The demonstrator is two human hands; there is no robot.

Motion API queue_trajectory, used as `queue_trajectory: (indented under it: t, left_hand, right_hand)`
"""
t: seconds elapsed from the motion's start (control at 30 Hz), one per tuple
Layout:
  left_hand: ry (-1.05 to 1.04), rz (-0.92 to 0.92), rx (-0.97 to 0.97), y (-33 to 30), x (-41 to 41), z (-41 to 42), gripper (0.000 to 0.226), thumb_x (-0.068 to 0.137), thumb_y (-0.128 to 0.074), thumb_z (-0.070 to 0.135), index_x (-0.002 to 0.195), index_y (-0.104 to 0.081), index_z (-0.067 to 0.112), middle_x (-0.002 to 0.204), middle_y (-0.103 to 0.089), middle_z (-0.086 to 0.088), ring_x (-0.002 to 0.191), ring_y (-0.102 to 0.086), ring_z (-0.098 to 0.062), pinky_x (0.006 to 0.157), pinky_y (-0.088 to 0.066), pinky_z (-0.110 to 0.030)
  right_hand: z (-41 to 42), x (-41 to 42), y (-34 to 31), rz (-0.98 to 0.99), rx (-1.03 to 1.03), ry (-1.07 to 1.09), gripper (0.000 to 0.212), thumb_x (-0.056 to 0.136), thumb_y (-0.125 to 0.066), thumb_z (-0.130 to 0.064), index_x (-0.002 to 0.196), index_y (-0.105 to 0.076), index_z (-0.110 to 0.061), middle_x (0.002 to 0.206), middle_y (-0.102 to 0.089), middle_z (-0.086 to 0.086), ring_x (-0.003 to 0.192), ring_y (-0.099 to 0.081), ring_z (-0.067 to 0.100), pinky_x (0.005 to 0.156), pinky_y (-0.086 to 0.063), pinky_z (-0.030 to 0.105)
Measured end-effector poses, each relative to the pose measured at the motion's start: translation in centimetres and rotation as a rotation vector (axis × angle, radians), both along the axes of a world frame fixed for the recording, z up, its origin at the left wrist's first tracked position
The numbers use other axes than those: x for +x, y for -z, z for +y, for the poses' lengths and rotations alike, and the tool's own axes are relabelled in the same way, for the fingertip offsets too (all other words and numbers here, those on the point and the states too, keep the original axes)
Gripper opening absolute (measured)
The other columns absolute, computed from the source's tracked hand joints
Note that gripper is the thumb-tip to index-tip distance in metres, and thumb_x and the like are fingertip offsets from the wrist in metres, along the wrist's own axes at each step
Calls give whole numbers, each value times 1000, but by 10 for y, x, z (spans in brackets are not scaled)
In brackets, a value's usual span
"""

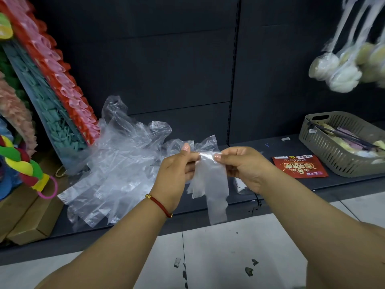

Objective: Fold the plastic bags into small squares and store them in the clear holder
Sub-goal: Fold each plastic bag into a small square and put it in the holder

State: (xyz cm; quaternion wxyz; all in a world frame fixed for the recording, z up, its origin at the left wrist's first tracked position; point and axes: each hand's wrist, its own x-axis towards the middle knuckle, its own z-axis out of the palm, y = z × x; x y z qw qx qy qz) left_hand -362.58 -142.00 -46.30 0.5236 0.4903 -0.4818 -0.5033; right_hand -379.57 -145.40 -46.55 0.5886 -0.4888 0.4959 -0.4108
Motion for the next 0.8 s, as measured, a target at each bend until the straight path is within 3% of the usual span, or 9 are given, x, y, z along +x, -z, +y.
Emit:
queue_trajectory:
  t: [0.1,0.23,0.37,0.47,0.57,0.73,0.8]
  left_hand:
    - [36,0,-26,3,1,-1,48,102,-37,39,97,-73,7,95,-77,-3,95,-72,-15,86,-56,-30]
    - [39,72,4,3,1,-3,53,103,-34,40,114,-68,1,109,-74,-9,106,-69,-21,93,-54,-37]
    - [34,270,47,-1,0,-3,51,102,-40,35,116,-62,-8,112,-71,-18,105,-68,-30,90,-57,-38]
    - [35,338,21,1,-1,-2,30,99,-51,16,110,-66,-8,107,-71,-21,100,-69,-32,87,-58,-39]
    - [44,286,-10,4,0,-2,18,93,-56,-2,103,-70,-2,104,-72,-20,95,-71,-30,82,-59,-35]
    - [25,210,-37,8,2,-4,27,89,-58,-10,110,-69,1,107,-73,-15,99,-70,-32,85,-58,-37]
    - [23,218,-38,9,0,-5,28,88,-57,-12,110,-68,2,106,-73,-16,98,-70,-31,83,-58,-35]
  right_hand:
    - [3,4,0,-84,56,-42,18,89,-66,-20,94,-71,-4,82,-72,7,74,-66,18,74,-54,29]
    - [4,7,-1,-308,120,83,16,89,-66,-14,99,-72,-3,79,-72,11,65,-68,20,58,-56,29]
    - [6,12,5,-102,-51,69,9,87,-70,-16,90,-76,-10,95,-73,13,89,-64,25,97,-49,45]
    - [8,17,8,-46,-100,89,9,85,-72,-15,77,-76,-15,96,-73,15,90,-63,27,102,-47,51]
    - [7,17,10,-66,-127,104,12,85,-71,-9,75,-74,-13,89,-74,12,89,-67,26,98,-51,45]
    - [9,18,8,-146,-141,93,8,84,-71,-3,77,-71,-7,76,-73,4,74,-69,16,75,-57,25]
    - [10,19,9,-163,-139,92,8,83,-71,-1,77,-71,-6,76,-73,4,72,-69,14,73,-56,23]
